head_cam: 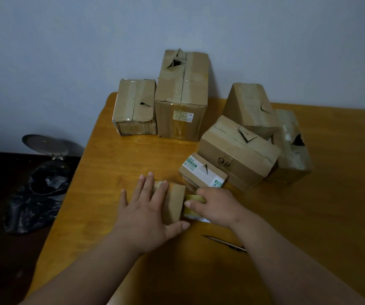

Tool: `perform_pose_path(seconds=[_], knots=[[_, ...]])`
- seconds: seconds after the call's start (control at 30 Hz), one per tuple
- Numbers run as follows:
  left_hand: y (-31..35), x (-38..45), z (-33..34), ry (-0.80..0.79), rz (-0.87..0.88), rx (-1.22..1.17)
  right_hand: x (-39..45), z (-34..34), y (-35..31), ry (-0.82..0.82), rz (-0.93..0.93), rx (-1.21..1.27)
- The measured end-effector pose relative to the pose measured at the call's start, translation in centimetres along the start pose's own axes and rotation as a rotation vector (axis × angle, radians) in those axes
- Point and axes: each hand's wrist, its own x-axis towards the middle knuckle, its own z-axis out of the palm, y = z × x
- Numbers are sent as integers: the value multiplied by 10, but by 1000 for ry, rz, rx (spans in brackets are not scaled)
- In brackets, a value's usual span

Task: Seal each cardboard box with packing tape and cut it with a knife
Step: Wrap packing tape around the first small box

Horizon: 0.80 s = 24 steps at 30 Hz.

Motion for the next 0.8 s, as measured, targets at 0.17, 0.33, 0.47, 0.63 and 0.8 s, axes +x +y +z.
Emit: perform_pose_path(seconds=[0.17, 0.33, 0.47, 0.63, 0.8], knots=[[16, 4, 5, -12, -94, -7, 0, 4, -3, 8, -28, 72], [-27, 6, -16, 24, -53, -489, -15, 0, 8, -15, -41, 642], [-44, 2, -25, -227, -199, -1276, -14, -14, 5, -19, -124, 979], [-46, -10, 6, -286, -225, -1385, -15, 3, -20, -37, -80, 764], [-45, -20, 19, -173, 165, -834, -23, 14, -45, -34, -120, 646]])
